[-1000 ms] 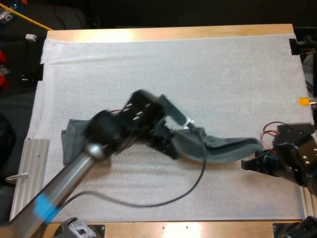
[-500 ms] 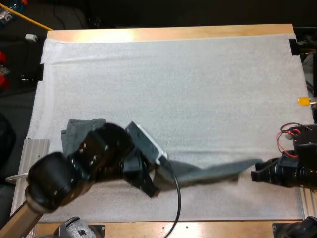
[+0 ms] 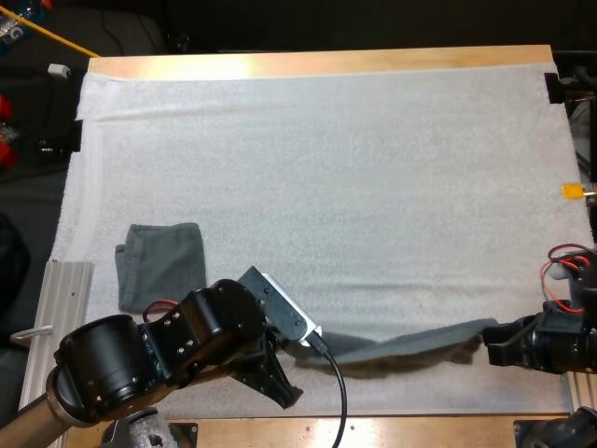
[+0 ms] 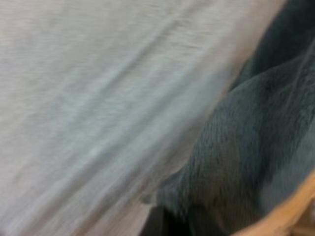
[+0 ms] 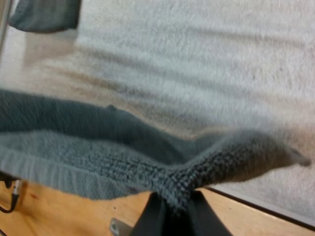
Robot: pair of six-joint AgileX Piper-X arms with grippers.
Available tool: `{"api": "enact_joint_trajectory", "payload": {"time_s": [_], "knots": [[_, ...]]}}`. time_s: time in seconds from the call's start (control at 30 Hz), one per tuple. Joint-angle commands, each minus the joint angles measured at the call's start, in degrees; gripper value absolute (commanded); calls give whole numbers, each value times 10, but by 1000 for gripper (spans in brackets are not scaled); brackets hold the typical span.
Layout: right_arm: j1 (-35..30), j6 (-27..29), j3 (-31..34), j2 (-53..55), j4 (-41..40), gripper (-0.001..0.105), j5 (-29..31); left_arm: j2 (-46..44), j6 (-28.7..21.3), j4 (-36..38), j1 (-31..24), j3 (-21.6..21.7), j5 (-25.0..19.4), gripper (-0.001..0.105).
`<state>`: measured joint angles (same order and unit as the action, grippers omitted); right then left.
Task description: Pick towel from pile, fold and stack
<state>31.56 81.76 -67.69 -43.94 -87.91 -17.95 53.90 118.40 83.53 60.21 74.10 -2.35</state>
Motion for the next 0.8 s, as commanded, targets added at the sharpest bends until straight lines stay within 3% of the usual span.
{"api": "enact_joint_trajectory", "payload": {"time_s": [0.0,0.13,0.33,0.5,0.77], "knots": [[1,3,10,-4,-2,0,-7,4,7,0,3,-6,-24,0],[1,3,58,-25,49,0,17,18,-12,-33,-10,-49,-42,0],[-1,-2,113,-90,188,0,92,52,-66,-145,-125,-132,-31,0],[-1,-6,120,-188,298,0,139,101,-111,-276,-247,-171,77,0],[-1,-12,120,-303,413,0,197,193,-136,-387,-357,-174,166,0]]}}
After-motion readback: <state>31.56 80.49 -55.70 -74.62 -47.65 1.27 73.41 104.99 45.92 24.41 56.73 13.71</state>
